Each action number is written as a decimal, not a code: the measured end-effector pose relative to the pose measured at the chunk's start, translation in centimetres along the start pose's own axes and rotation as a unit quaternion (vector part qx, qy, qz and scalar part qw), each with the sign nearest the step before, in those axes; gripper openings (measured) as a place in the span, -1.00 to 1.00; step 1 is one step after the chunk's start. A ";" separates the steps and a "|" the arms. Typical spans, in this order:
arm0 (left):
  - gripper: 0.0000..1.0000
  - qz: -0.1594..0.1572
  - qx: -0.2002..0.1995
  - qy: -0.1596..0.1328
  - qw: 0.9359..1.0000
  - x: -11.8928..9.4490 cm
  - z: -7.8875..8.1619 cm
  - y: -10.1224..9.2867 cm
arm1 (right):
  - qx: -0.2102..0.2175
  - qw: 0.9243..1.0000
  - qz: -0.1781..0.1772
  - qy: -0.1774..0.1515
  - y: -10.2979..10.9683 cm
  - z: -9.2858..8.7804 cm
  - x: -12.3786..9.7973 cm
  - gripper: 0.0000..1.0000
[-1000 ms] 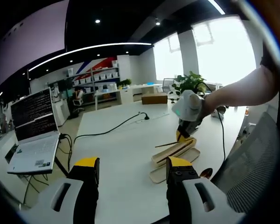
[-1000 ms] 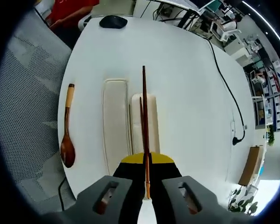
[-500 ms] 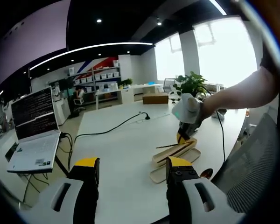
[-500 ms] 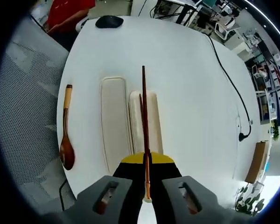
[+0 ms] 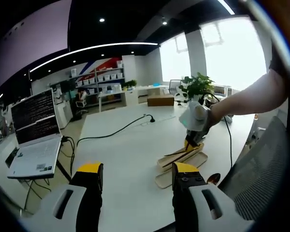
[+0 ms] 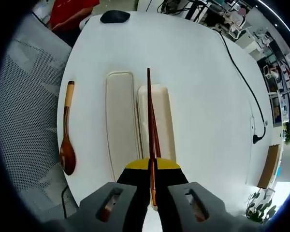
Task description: Arrange the utensils inside the cutlery case until each visible utensil rests in its matching compartment.
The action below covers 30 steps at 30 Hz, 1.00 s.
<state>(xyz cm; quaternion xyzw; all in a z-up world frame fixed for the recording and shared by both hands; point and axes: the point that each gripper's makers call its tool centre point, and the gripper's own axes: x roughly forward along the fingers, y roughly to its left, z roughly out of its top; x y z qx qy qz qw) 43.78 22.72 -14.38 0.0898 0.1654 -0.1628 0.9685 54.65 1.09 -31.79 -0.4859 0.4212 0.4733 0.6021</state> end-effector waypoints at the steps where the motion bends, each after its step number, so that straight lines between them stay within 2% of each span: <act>1: 0.18 0.000 0.000 0.001 1.000 0.0 0.0 0.0 | 0.000 1.000 0.001 0.000 0.1 -0.1 0.1 -1.00; 6: 0.18 -0.001 0.000 0.004 1.000 0.0 -0.1 0.0 | 0.000 1.000 0.003 0.002 0.3 -0.6 0.6 -1.00; 30: 0.18 0.004 -0.003 0.019 1.000 0.2 -0.7 0.2 | -0.011 1.000 0.014 0.006 -0.4 -0.3 2.4 -1.00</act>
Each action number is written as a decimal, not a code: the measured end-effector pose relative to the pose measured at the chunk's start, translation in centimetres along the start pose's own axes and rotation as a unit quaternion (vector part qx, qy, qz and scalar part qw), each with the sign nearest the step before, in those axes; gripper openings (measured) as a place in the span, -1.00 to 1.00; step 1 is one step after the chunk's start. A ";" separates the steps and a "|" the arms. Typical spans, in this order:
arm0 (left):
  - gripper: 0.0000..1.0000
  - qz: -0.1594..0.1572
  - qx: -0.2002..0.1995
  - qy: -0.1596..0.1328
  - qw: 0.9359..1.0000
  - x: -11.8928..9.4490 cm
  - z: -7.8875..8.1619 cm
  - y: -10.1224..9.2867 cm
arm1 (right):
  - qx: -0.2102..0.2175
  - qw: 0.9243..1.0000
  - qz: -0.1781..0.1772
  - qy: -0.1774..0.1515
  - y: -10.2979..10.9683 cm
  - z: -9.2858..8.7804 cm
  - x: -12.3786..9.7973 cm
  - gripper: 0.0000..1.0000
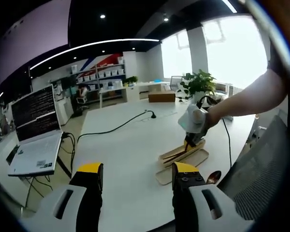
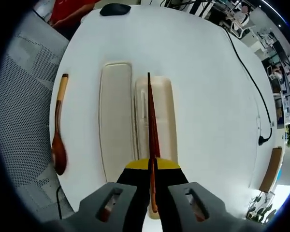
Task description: Arrange the utensils inside the cutlery case until each visible utensil rests in its matching compartment.
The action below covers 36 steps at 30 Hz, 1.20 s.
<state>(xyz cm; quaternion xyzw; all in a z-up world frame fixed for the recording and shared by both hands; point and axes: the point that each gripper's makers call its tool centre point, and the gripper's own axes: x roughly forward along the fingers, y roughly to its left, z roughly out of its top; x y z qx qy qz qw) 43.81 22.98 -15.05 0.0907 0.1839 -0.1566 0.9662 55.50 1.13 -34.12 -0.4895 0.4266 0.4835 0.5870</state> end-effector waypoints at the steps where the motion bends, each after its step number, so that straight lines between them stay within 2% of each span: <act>1: 0.18 0.000 0.000 0.001 1.000 0.0 0.0 0.0 | -0.002 1.000 0.001 0.001 -0.1 0.0 0.2 -1.00; 36: 0.18 0.001 -0.006 0.008 1.000 0.0 -0.3 0.3 | -0.009 1.000 0.006 0.017 -0.5 -0.4 1.6 -1.00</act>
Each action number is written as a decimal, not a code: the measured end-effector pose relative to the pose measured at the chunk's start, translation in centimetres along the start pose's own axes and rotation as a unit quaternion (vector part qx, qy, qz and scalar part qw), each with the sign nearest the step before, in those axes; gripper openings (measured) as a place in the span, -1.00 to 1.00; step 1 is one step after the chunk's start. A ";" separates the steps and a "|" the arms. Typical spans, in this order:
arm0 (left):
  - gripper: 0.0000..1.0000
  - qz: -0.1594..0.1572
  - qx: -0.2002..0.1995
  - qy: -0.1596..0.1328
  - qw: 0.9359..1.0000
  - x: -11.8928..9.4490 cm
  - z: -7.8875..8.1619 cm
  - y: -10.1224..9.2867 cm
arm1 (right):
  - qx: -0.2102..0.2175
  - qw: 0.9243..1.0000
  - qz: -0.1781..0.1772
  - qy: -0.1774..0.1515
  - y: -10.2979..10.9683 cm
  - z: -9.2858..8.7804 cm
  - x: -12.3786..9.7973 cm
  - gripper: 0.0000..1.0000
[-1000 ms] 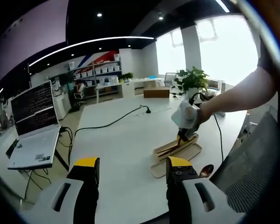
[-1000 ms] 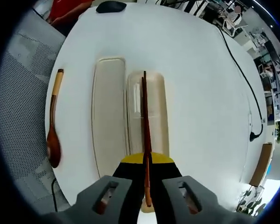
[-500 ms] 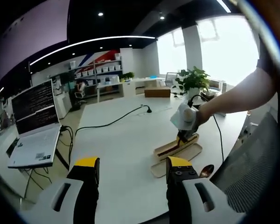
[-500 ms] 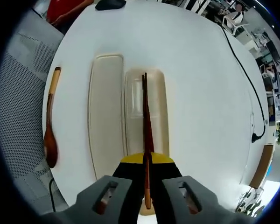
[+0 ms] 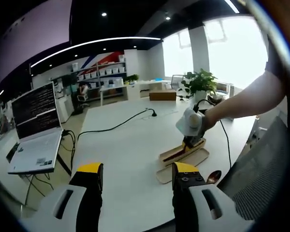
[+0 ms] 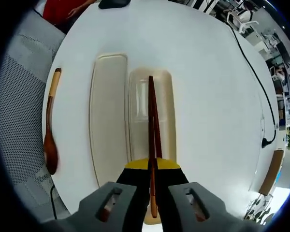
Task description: Arrange the utensils inside the cutlery case until each visible utensil rests in its matching compartment.
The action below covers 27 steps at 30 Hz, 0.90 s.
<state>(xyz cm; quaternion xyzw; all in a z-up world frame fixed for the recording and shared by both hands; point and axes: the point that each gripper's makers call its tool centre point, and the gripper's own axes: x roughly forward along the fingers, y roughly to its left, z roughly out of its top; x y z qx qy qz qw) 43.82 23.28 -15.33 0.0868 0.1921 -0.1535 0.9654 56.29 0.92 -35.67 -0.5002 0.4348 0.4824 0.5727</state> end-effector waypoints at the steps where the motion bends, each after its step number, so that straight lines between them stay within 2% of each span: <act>1: 0.18 0.000 0.000 0.000 1.000 0.0 -0.1 0.1 | -0.001 1.000 0.000 0.001 0.0 0.0 0.0 -1.00; 8: 0.18 0.002 0.000 0.000 1.000 0.1 -0.1 0.2 | -0.013 1.000 0.004 0.022 0.0 -0.1 0.4 -1.00; 14: 0.18 0.001 0.000 0.000 1.000 0.1 0.0 0.1 | -0.006 1.000 0.005 0.013 0.0 -0.2 0.3 -1.00; 20: 0.18 -0.001 0.002 0.002 1.000 0.1 0.0 -0.1 | -0.024 1.000 0.010 0.010 0.0 -0.1 0.4 -0.99; 27: 0.18 -0.002 0.003 0.003 1.000 0.0 0.0 -0.2 | -0.019 1.000 0.015 0.004 0.2 -0.2 0.1 -1.00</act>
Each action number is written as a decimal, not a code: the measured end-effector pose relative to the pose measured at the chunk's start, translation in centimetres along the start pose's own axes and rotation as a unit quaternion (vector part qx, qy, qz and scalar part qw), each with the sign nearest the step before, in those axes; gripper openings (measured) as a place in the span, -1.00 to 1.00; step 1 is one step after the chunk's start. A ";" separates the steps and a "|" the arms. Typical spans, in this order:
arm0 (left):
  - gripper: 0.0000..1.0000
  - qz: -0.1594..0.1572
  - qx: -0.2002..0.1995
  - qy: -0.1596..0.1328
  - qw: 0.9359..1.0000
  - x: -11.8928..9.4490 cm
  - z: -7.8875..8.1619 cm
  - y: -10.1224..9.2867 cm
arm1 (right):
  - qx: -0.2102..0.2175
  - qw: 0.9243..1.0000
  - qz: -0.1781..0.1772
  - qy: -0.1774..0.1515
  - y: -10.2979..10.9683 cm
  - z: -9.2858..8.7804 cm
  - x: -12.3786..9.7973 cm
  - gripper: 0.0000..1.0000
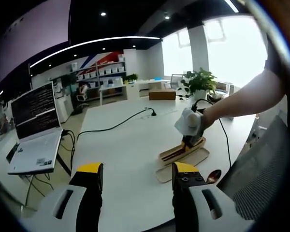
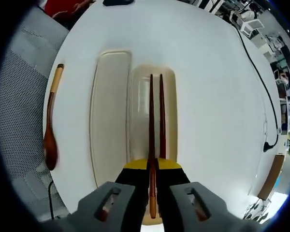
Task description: Arrange the utensils inside the cutlery case until each visible utensil rests in its matching compartment.
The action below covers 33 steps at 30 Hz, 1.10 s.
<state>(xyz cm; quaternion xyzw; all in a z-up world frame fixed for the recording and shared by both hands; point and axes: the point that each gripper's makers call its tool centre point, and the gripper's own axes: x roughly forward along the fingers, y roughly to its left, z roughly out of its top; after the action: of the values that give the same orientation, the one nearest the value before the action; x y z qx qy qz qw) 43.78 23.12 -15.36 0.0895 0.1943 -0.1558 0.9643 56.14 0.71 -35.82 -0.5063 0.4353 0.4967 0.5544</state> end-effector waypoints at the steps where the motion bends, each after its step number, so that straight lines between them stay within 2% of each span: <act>1: 0.18 0.000 0.001 0.000 1.000 0.0 0.0 0.0 | -0.001 1.000 -0.001 -0.001 -0.1 -0.1 -0.1 -0.99; 9: 0.18 -0.003 0.003 0.001 1.000 -0.1 0.0 -0.1 | 0.022 0.999 -0.015 -0.024 -0.8 -0.2 -1.9 -0.96; 19: 0.18 -0.003 0.005 -0.007 1.000 -0.2 0.2 -0.2 | 0.041 0.998 -0.039 -0.034 -1.0 -1.0 -3.5 -0.95; 22: 0.18 -0.005 0.008 -0.009 1.000 -0.2 0.3 -0.3 | 0.068 0.996 -0.031 -0.052 -0.9 -0.8 -4.0 -0.95; 33: 0.18 -0.015 0.015 -0.013 1.000 -0.1 0.5 -0.7 | 0.087 0.993 -0.051 -0.053 -0.8 -2.0 -5.2 -0.95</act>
<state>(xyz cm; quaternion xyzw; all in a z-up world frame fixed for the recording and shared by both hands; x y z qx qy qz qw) 43.59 22.38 -14.95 0.0991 0.1803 -0.1740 0.9630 56.35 -1.80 -30.76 -0.4504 0.4203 0.4544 0.6434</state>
